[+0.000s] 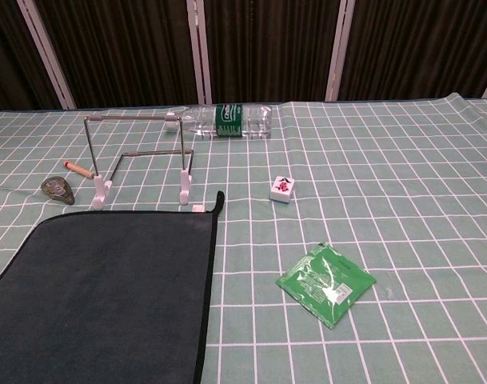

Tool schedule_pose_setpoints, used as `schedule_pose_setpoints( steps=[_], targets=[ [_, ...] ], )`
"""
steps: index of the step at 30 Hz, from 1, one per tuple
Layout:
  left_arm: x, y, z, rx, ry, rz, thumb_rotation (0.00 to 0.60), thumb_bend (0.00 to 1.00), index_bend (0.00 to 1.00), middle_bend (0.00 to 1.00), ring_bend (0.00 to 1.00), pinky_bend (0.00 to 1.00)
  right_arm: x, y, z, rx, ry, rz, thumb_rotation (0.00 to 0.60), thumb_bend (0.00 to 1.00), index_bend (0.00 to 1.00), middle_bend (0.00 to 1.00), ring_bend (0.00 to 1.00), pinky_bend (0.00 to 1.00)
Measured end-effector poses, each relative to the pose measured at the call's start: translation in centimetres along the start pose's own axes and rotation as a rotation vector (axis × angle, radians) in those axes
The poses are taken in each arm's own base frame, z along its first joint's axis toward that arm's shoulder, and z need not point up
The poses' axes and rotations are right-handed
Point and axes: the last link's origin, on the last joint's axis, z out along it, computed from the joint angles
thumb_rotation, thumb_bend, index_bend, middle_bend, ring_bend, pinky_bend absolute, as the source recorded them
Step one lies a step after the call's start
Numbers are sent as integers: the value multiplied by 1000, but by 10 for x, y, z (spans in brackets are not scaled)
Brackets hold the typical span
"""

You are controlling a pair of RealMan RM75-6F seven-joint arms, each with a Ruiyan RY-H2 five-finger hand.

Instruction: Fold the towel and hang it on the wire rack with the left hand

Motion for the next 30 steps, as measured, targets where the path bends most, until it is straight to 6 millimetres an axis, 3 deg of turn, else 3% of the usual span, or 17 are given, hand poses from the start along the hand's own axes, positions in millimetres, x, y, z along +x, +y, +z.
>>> schedule_pose_setpoints(
  steps=[4,10,15,18,22,30],
  targets=[
    [-12,25,38,-184,-68,37,600,8,21,0,0,0,0,2,5,-9,-6,0,600,0,0,0,0,0],
    [-41,75,98,-422,-179,140,600,82,264,0,0,0,-2,4,8,-20,-9,-20,600,0,0,0,0,0],
    [-76,119,134,-568,-234,186,600,264,289,0,0,0,-6,7,9,-39,-27,-8,600,0,0,0,0,0],
    [-97,135,148,-625,-249,203,600,334,288,0,0,0,-10,12,10,-64,-37,-32,600,0,0,0,0,0],
    [-125,154,161,-705,-283,230,600,337,293,0,0,0,-15,14,10,-75,-41,-65,600,0,0,0,0,0],
    [-157,178,164,-825,-364,257,600,352,311,0,0,0,-18,14,10,-81,-44,-81,600,0,0,0,0,0]
  ],
)
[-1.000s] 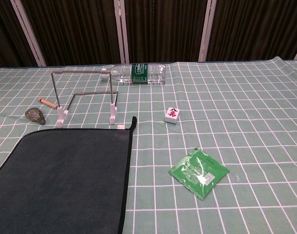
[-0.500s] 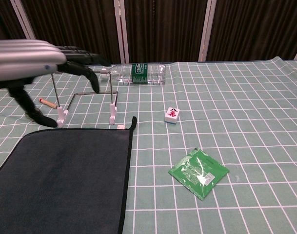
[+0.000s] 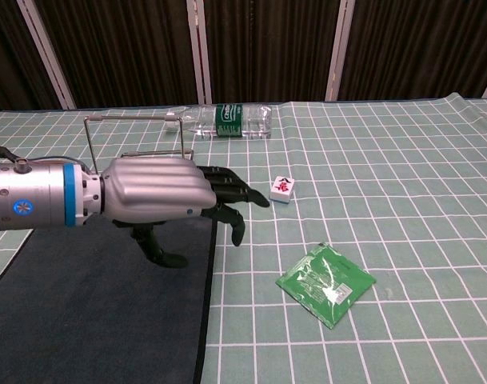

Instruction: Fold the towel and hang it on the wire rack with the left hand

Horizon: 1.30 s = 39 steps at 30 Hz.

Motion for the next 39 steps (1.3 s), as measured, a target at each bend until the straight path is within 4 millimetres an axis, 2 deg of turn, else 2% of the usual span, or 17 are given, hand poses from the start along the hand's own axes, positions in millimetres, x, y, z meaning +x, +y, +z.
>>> schedule_pose_setpoints(
  steps=[14,39],
  targets=[
    [-22,10,1,-48,-54,7,600,437,338,0,0,0,-2,3,2,-14,-15,-3,600,0,0,0,0,0],
    [-43,13,3,-15,-79,32,600,444,369,0,0,0,-1,2,1,-2,-17,4,600,0,0,0,0,0]
  ],
)
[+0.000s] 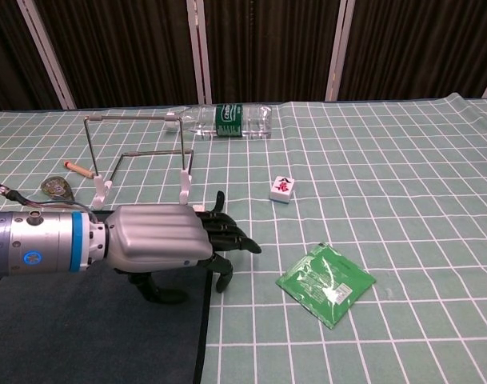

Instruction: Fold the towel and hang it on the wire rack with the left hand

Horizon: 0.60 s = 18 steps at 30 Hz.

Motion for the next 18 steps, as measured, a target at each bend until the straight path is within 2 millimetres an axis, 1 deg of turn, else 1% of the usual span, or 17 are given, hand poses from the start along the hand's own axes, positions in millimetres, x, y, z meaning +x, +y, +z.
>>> schedule_pose_setpoints(
  steps=[4,12,16,18],
  targets=[
    [-2,-1,-3,5,-1,-6,600,446,381,0,0,0,0,-1,0,2,-1,0,600,0,0,0,0,0],
    [-1,-1,-6,19,16,-22,600,443,465,0,0,0,-1,-2,-1,7,-1,-2,600,0,0,0,0,0],
    [-2,-1,-8,21,19,-23,600,443,477,0,0,0,-1,-2,-1,8,0,-2,600,0,0,0,0,0],
    [-2,-1,-9,24,20,-24,600,465,486,0,0,0,0,-2,-1,8,0,-2,600,0,0,0,0,0]
  ],
)
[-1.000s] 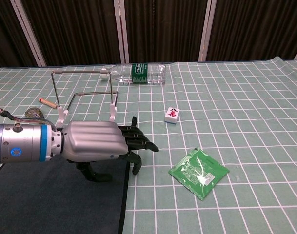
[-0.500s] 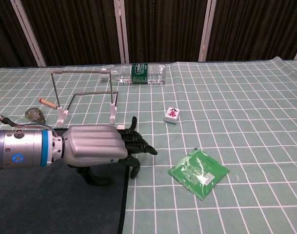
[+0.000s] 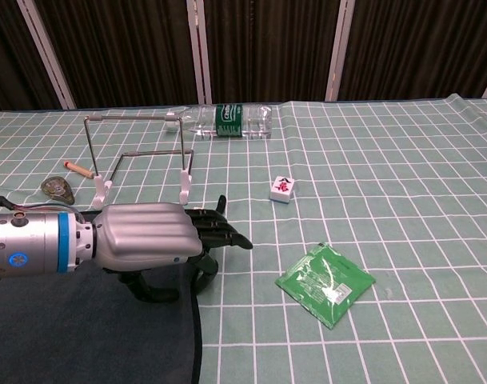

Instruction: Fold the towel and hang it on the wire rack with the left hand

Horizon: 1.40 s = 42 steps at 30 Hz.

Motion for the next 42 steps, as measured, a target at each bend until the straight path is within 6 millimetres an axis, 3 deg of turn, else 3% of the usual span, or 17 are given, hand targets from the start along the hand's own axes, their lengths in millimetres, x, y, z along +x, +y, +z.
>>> schedule_pose_setpoints(
  steps=[6,14,20,36,42],
  targets=[
    [0,-1,-3,4,2,0,600,590,500,0,0,0,0,-1,-1,4,-1,-2,600,0,0,0,0,0],
    [-1,-2,-10,9,6,-9,600,598,627,0,0,0,0,-2,-2,9,-4,-3,600,0,0,0,0,0],
    [-3,-8,-27,28,20,-24,600,598,683,0,0,0,0,-3,-3,14,-7,-2,600,0,0,0,0,0],
    [-39,-33,-120,106,6,-45,600,599,711,0,0,0,-5,-9,-4,33,-25,-18,600,0,0,0,0,0],
    [-51,-43,-146,134,-21,-22,600,600,714,0,0,0,-7,-10,-4,35,-27,-23,600,0,0,0,0,0]
  ],
)
